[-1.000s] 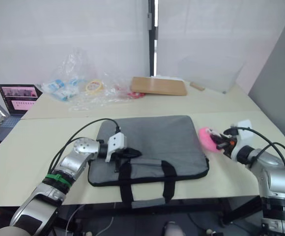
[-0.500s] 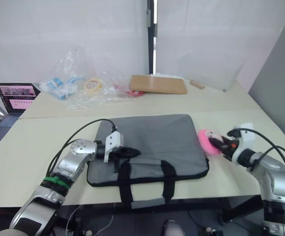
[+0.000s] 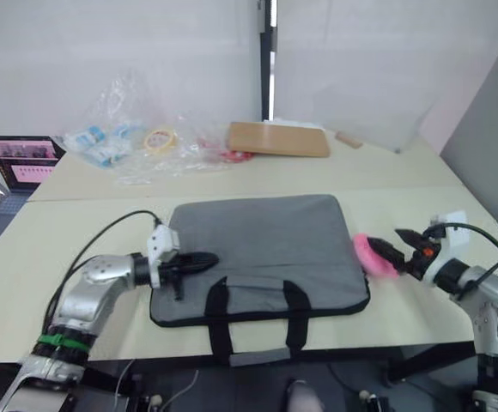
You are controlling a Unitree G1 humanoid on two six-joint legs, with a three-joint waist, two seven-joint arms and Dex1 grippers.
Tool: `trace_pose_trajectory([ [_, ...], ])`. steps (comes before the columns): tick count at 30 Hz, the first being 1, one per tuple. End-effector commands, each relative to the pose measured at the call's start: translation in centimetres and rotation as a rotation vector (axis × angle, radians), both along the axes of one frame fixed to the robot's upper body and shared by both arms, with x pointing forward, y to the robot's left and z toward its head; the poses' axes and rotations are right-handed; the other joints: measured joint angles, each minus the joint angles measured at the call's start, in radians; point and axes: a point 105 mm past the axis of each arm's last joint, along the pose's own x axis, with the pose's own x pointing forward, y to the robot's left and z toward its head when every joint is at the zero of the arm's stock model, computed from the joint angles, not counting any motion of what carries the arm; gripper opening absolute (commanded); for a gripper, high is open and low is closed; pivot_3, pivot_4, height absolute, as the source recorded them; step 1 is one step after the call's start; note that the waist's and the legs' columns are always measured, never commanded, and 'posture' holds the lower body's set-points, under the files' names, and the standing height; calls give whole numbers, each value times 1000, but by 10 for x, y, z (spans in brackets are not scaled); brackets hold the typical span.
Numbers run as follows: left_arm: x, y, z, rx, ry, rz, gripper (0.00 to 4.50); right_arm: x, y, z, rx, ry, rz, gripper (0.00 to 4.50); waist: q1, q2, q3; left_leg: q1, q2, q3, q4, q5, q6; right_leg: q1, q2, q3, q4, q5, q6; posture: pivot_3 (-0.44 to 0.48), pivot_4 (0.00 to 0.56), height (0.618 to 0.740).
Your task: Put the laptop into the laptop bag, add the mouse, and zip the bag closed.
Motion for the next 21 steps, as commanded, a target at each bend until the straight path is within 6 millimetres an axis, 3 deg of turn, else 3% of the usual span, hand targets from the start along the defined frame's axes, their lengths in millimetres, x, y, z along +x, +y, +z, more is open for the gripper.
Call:
trace_pose_trajectory([
  [1,-5,44,16,-29,-1,159,1800,-4,-2,38,-132,-133,104,4500,0,0,5,-2,0,0,0,0,0,-2,0,0,0,0,0,0,150,740],
  [6,-20,105,34,-6,-54,382,3445,2,-27,45,-364,-150,170,4500,6,-6,11,-7,-2,-1,0,-1,1,-7,-1,-7,0,1,1,0,150,740],
  [8,-27,119,35,10,-60,434,4246,5,-35,47,-415,-154,180,4500,8,-6,11,-9,-5,3,0,-1,1,-13,-3,-7,0,2,3,0,150,740],
  [9,-31,129,35,19,-61,470,4427,7,-41,48,-453,-154,182,4500,11,-5,12,-11,-6,4,0,-1,1,-13,-4,-9,0,2,3,0,150,740],
  [11,-43,161,41,59,-82,575,4427,11,-55,52,-545,-145,176,4500,0,-4,16,-11,-7,4,1,0,0,-14,-5,-12,-2,2,3,0,150,740],
  [13,-50,181,48,92,-101,636,4427,13,-65,50,-619,-124,183,4500,-7,-2,25,-12,-8,5,1,0,-1,-13,-6,-14,-1,2,3,0,150,740],
  [18,-55,221,59,151,-115,738,4427,17,-80,52,-685,-102,149,4500,-19,-1,30,-13,-4,4,0,5,-11,-13,-6,-18,2,1,0,0,150,740],
  [21,-49,232,65,178,-125,763,4427,20,-83,54,-696,-100,130,4500,-24,-1,31,-19,-1,4,0,8,-15,-12,-5,-18,4,3,-4,0,150,740],
])
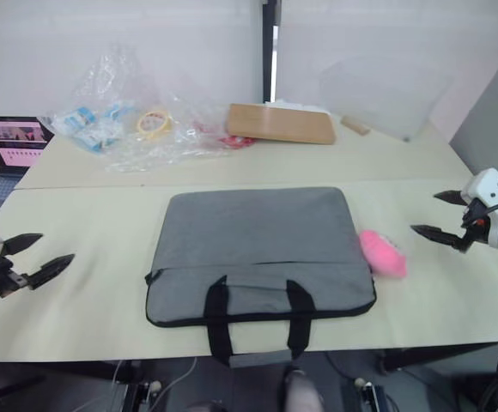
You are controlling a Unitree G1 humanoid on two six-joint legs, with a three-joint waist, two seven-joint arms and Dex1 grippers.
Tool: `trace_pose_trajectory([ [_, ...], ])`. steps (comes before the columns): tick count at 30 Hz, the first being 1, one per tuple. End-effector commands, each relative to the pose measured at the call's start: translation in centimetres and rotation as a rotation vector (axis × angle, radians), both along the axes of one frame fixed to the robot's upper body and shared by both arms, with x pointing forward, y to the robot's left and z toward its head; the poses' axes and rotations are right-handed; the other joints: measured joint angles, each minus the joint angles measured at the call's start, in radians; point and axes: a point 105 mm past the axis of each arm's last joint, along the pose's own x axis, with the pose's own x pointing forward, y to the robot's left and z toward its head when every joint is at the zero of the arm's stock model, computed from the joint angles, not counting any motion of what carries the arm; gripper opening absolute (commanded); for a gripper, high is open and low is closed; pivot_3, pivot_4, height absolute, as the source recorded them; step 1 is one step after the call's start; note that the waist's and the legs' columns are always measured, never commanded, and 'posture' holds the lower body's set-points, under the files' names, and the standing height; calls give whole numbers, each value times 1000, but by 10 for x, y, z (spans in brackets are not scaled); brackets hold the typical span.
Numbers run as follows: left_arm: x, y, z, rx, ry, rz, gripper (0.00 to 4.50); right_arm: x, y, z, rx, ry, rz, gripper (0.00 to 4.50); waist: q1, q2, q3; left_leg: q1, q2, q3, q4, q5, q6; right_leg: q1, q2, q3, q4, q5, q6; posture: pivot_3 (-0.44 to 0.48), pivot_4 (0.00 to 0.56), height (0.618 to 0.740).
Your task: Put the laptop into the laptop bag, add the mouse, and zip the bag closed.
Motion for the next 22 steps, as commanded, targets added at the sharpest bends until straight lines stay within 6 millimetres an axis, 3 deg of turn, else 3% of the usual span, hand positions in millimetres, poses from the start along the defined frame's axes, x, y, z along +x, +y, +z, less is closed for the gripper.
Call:
trace_pose_trajectory([
  [1,6,15,16,50,-39,36,4427,-1,-10,15,-51,-41,-32,4500,-2,0,1,0,0,1,1,0,-1,0,0,1,1,0,0,0,150,740],
  [8,18,30,14,101,1,80,4427,1,-15,13,-34,-28,-71,4500,-1,-1,1,1,0,2,5,1,-1,0,0,7,7,1,-1,0,150,740],
  [19,20,41,17,167,-22,99,4427,2,-22,9,-36,-51,-127,4500,2,-1,1,-1,0,2,5,0,0,-2,0,6,8,2,-2,0,150,740],
  [22,17,43,9,227,13,98,4427,2,-23,9,-28,-56,-133,4500,4,-1,1,-1,0,2,6,0,0,-2,0,6,9,2,-2,0,150,740],
])
